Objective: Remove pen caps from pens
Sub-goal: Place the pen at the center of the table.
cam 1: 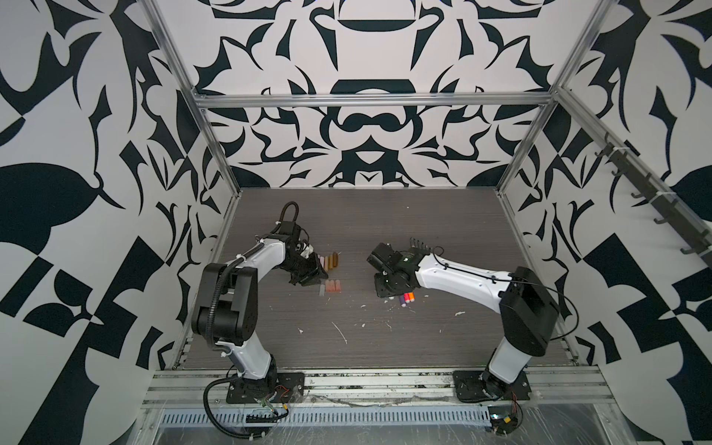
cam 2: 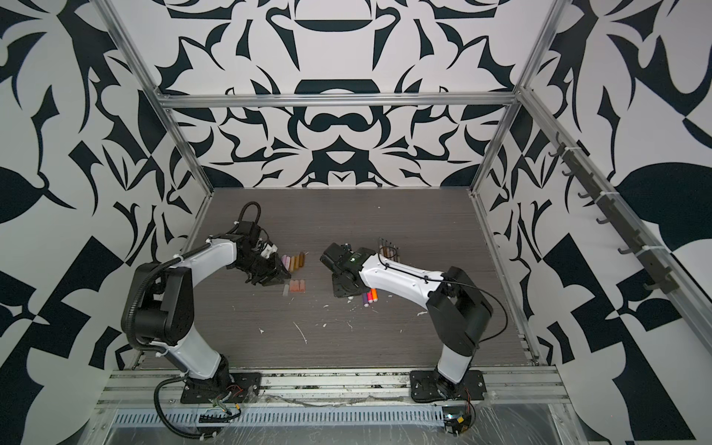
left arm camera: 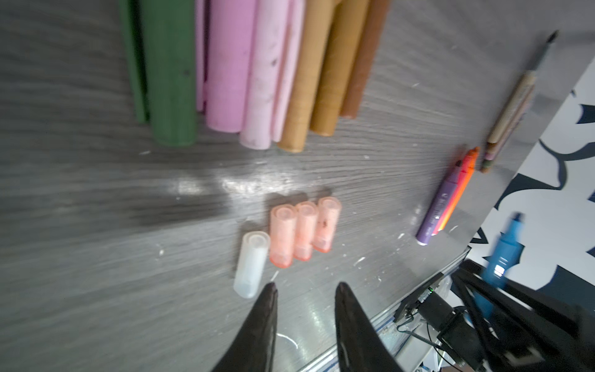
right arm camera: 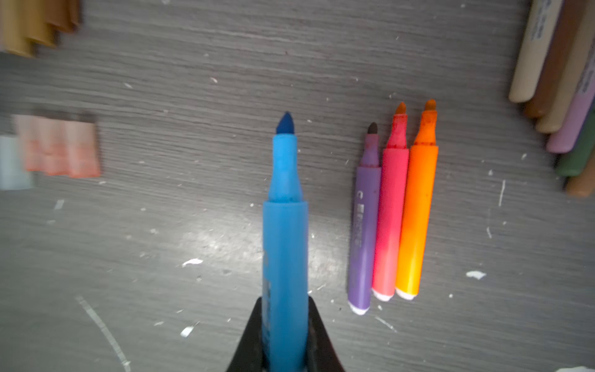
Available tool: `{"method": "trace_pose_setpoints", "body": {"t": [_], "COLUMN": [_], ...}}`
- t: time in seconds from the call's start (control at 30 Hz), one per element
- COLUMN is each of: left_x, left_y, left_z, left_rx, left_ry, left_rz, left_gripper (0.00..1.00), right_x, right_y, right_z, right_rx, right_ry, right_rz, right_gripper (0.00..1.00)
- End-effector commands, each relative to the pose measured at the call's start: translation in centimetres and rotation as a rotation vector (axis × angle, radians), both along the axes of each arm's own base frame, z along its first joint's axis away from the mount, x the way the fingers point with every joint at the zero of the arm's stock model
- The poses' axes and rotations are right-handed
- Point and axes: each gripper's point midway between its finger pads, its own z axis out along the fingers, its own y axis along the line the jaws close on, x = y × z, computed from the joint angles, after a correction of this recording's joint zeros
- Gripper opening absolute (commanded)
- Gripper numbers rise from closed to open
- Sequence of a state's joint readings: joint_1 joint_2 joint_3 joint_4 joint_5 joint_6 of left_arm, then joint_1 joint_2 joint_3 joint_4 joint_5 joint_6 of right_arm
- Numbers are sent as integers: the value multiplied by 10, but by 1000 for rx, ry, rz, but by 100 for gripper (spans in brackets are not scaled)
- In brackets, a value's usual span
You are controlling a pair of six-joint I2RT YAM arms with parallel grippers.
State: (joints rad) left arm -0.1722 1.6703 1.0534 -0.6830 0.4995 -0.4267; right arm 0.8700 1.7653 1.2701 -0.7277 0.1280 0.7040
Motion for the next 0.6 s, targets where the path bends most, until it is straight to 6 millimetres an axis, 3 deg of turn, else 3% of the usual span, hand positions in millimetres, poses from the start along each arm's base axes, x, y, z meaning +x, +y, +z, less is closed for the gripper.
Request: {"method": "trace_pose_setpoints", "body": {"t": [0.0,0.3,0.57], "left_x": [2,3,1], "left_y": [-2,4,9], "left_z": [21,29,22], "left_rx": [-22,-10,-30], "left_ry": [-21,-60,-38], "left_rz": [5,8,21], "left_gripper": [34,34,34], "right_x": [10,21,17], "right_y": [-15,-35,-33], "right_z": [6,0,-18], "right_rx": [-127,-328,-410], "right_ry": [-38,-59,-28], "right_rz": [8,-70,-61], "right_gripper": [0,0,2]}}
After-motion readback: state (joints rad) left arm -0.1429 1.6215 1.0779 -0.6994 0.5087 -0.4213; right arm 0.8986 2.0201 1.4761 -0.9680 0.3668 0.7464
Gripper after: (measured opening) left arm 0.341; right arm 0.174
